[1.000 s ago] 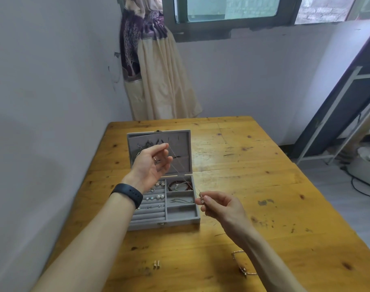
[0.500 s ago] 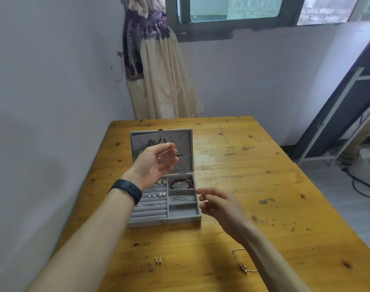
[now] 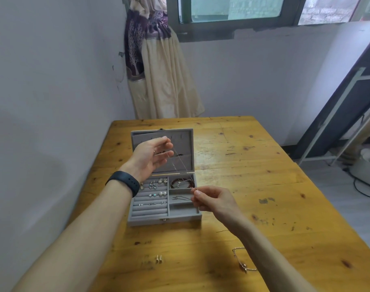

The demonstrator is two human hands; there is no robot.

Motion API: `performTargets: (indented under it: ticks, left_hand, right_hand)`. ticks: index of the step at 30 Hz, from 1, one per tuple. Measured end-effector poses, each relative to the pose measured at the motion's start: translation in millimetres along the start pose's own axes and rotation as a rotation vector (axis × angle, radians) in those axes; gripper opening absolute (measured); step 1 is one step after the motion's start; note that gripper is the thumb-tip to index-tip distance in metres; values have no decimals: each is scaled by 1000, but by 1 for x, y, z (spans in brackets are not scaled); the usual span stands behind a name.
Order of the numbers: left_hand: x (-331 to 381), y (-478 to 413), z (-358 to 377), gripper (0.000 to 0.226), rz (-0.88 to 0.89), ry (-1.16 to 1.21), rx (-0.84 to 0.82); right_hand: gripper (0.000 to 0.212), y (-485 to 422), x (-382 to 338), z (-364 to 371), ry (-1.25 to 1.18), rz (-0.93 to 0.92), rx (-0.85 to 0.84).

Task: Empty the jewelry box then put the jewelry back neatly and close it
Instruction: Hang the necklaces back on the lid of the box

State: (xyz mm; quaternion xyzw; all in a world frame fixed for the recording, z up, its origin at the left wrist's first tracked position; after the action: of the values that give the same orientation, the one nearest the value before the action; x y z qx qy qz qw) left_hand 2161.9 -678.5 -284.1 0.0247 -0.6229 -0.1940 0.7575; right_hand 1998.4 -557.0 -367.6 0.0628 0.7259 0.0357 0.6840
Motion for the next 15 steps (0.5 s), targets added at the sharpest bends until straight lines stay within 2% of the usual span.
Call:
performTargets:
  ticks: [5,10,15]
  left_hand:
    - [-8,0,4,16,64,-244,19]
    - [-37,21,30,18,93,-469,-80]
    - [-72,34,68,16,166,-735,-155]
  right_hand:
    - [12,18,4,-27,107,-35,149]
    - [10,64,25,-66,167,-19,238]
    - [4,109,63,-115,461,101,406]
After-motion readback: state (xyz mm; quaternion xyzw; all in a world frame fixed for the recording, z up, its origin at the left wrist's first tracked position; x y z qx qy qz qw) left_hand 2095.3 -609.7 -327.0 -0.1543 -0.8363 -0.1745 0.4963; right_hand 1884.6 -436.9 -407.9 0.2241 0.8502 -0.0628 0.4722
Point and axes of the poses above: each hand's wrist, its own y-axis away from the middle knuckle, its own z-axis out of the palm, x = y × z, the point moved 10 cm from there along -y, towards the middle knuckle, and after that the axes turned 5 degrees about y, right-handed, at the moved point
